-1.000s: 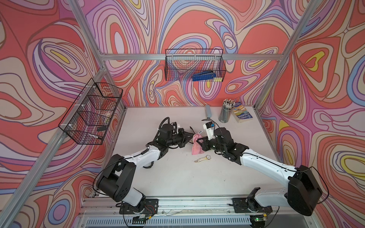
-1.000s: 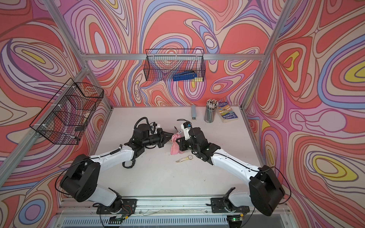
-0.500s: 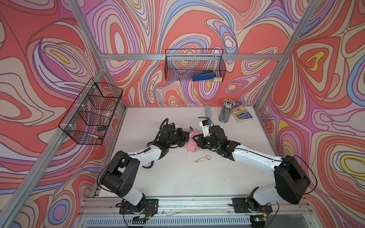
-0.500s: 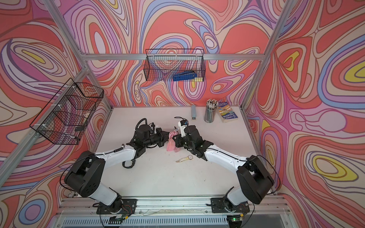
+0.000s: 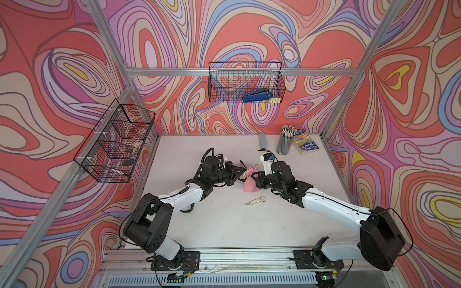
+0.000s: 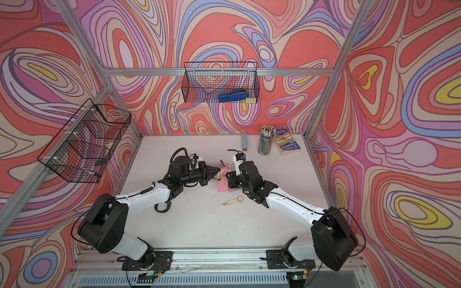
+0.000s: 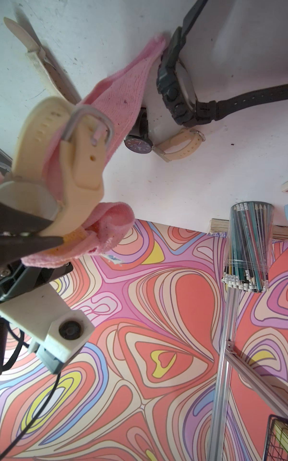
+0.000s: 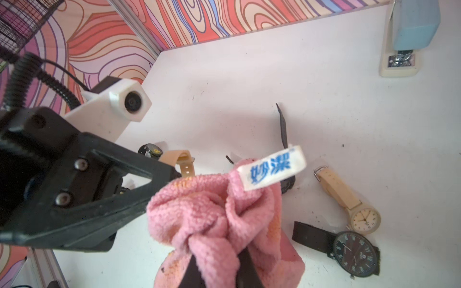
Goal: Wipe the watch dial
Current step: Wipe the dirt from the watch dial.
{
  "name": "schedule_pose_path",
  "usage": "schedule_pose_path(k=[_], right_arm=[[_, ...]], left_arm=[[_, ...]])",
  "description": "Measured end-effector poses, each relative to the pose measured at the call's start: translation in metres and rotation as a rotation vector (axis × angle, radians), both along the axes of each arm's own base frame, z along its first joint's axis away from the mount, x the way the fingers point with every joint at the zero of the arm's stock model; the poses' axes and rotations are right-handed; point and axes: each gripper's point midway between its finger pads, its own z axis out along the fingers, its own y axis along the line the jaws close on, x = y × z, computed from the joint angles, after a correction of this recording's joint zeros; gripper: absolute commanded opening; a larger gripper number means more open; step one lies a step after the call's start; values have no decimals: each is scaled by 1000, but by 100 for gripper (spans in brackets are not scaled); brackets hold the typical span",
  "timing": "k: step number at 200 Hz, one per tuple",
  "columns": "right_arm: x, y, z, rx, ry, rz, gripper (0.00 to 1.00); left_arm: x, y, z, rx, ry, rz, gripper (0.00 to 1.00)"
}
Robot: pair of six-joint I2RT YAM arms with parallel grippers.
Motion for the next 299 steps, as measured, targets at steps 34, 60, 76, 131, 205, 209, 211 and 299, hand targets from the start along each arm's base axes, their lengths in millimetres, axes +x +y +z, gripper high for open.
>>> schedule_pose_path(k=[34, 60, 76, 131, 205, 209, 211, 299], right_arm=[[-13, 10, -6, -33, 6, 62, 0], [-14, 22, -8, -45, 9, 96, 0], [-10, 27, -10, -55, 14, 101, 0], [4, 35, -16, -88, 23, 96, 0], [10, 29, -14, -101, 29, 54, 0], [11, 28, -13, -102, 31, 50, 0], [12, 28, -13, -101, 33, 48, 0], [20, 35, -14, -59, 84, 30, 0]], left_arm=[[-2, 0, -2, 7, 9, -9, 0], [-2, -1, -1, 9, 9, -11, 0], [0, -1, -1, 10, 7, 1, 0], [11, 2, -2, 4, 7, 60, 0], [14, 0, -2, -20, -3, 75, 0], [14, 0, -2, -21, -5, 77, 0], [14, -1, -1, -22, -7, 78, 0], [21, 2, 0, -21, -22, 115, 0]])
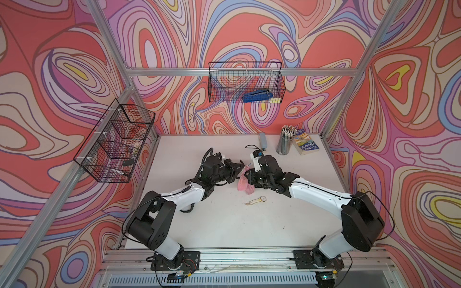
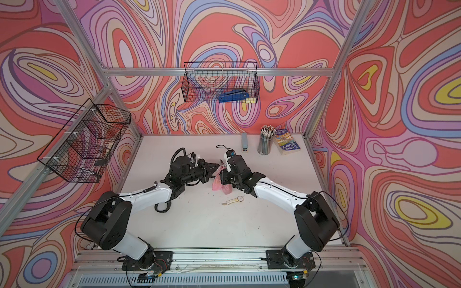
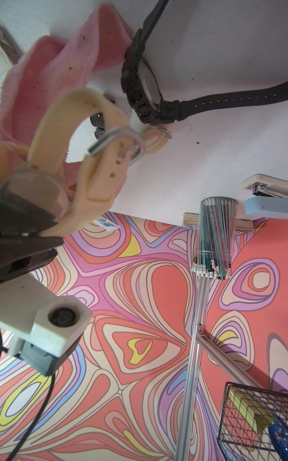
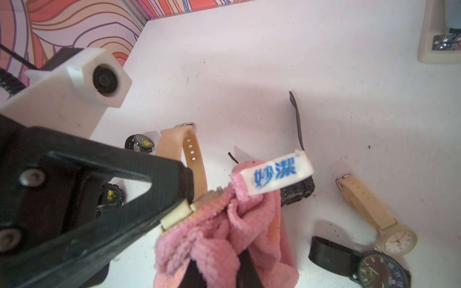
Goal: Wipe the watch dial
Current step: Wipe the dirt from the watch dial.
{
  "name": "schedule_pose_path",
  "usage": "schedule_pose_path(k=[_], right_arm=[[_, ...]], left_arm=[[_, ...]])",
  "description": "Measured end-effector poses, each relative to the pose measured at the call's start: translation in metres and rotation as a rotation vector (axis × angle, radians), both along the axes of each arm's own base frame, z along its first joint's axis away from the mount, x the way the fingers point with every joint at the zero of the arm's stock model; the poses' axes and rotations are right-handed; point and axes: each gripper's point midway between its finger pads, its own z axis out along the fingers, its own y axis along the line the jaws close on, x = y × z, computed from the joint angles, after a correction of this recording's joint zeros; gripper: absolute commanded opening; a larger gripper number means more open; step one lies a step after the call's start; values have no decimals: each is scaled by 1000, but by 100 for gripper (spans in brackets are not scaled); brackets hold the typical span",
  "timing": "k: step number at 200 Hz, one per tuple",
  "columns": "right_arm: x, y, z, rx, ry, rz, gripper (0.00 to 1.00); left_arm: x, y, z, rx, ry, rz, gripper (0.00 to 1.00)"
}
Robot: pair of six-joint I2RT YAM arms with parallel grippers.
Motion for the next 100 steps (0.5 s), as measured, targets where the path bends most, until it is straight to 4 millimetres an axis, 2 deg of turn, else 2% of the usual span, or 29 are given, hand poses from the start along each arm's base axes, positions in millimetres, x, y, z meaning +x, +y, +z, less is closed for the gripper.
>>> schedule_pose_path(k=[50, 78, 100], right_arm=[[-16, -1, 5, -4, 0, 5, 0], [-13, -7, 4, -35, 11, -7, 0], [-1, -12, 2, -47, 19, -27, 0]], left_arm=[[-3, -6, -4, -5, 4, -30, 0], [-5, -9, -4, -5, 1, -32, 0], [-2, -7, -2, -4, -7, -14, 0]])
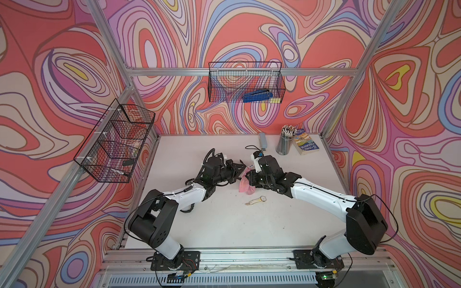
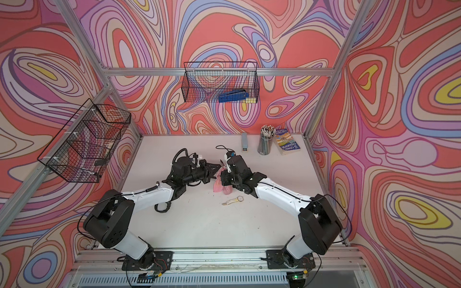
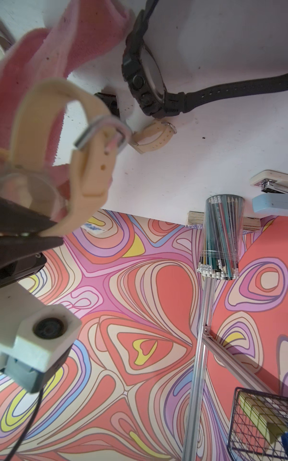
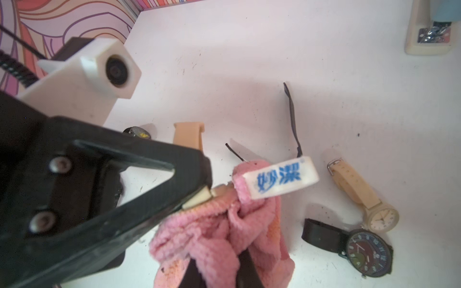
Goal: Wipe the watch dial
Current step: Wipe the dirt from the watch dial.
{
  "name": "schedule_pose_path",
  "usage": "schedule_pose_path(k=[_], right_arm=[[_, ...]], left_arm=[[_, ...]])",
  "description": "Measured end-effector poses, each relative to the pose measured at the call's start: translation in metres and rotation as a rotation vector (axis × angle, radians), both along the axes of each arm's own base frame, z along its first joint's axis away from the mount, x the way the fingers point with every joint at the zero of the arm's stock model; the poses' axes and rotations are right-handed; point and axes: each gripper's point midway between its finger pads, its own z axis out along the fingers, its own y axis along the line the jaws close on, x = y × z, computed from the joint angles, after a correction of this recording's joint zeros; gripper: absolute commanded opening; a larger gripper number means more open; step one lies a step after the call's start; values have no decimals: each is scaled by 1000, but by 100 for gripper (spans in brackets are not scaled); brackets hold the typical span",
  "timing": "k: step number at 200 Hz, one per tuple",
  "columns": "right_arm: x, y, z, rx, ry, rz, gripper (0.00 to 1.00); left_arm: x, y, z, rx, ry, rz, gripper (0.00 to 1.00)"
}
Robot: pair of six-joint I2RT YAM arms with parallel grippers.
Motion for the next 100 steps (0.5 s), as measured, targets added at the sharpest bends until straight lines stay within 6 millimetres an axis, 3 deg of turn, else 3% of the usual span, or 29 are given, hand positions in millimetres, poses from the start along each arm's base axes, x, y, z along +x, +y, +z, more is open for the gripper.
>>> schedule_pose_path(k=[33, 100], right_arm=[[13, -7, -8, -9, 12, -28, 0], [12, -4, -12, 14, 37, -18, 0]], left_arm=[[0, 2, -4, 5, 8, 12, 0], [-1, 1, -6, -1, 18, 13, 0]])
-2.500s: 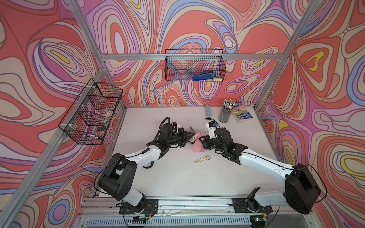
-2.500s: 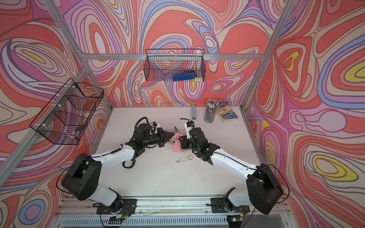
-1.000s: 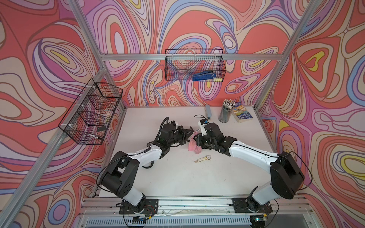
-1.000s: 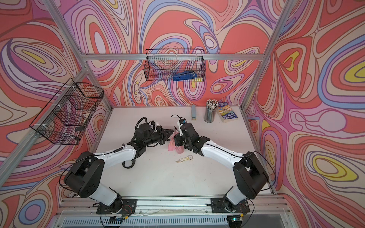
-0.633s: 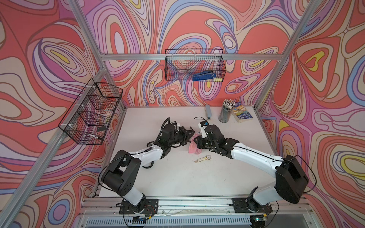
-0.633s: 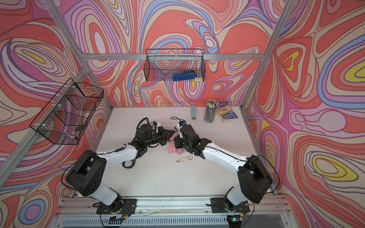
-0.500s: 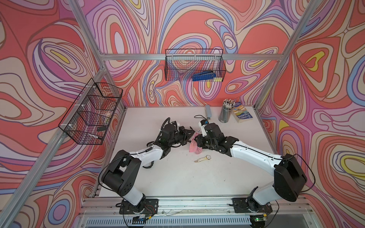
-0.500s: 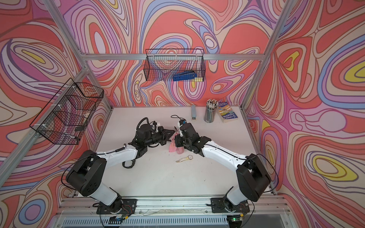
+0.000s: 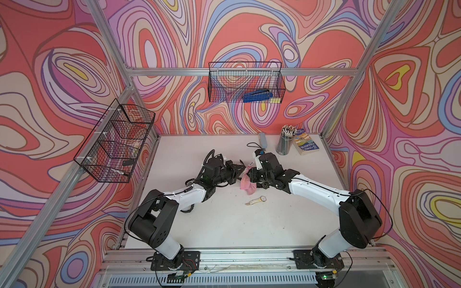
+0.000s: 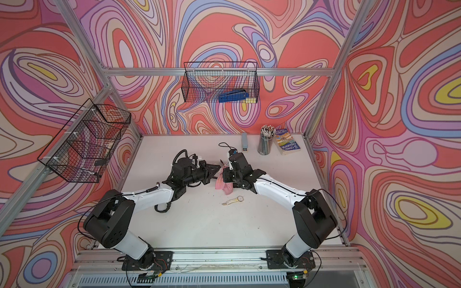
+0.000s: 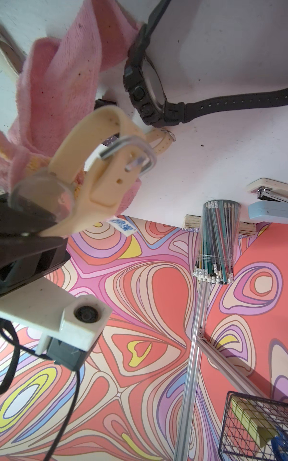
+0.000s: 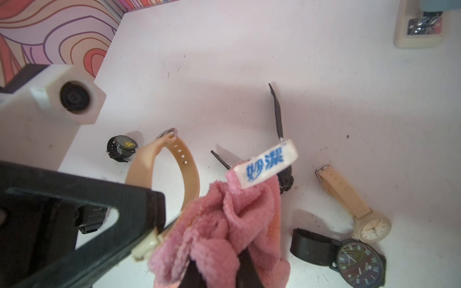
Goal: Wipe the watch dial
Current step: Wipe the dirt from the watch dial.
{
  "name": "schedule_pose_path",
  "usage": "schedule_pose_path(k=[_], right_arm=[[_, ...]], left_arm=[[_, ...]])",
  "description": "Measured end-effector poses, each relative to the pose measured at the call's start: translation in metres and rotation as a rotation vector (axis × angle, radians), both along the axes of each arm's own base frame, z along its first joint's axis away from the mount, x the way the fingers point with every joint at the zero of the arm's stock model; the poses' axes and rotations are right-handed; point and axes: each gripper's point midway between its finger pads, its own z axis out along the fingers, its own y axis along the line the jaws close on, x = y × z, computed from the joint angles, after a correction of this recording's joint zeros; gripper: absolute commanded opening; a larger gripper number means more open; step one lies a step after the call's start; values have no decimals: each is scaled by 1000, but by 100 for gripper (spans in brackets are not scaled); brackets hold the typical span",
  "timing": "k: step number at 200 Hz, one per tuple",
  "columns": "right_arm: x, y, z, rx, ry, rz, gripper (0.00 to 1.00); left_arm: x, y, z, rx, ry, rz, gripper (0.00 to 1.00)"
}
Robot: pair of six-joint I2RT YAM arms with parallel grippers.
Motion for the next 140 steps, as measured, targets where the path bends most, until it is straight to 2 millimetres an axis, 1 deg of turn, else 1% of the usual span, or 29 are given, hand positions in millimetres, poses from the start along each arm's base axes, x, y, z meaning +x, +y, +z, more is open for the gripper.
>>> schedule_pose_path(k=[37, 61, 102, 140], right_arm=[[-12, 12, 1, 11, 7, 23, 0], [-17, 12, 2, 21, 15, 14, 0], [-15, 8, 1, -2, 4, -11, 0], [-7, -1, 3, 16, 17, -50, 0]], left_arm=[[0, -4, 3, -11, -8, -20, 0], [-2, -6, 3, -14, -7, -34, 0], [-2, -6, 3, -14, -6, -38, 0], [-4, -9, 4, -16, -14, -40, 0]])
